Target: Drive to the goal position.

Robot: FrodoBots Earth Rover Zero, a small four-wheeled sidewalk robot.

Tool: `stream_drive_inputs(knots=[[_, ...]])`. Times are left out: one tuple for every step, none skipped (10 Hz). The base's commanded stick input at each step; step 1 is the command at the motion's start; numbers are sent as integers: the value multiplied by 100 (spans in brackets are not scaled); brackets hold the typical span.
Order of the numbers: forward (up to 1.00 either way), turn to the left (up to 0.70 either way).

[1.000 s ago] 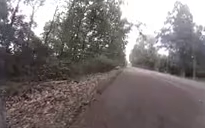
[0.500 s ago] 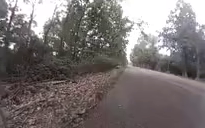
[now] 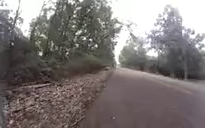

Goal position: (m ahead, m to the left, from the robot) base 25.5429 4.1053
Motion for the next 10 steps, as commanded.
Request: stream_drive_inputs(knots=[[70, -32], [70, -32], [70, -32], [70, -32], [70, -32], [70, -32], [70, -32], [70, -22], [70, 0], [70, 0]])
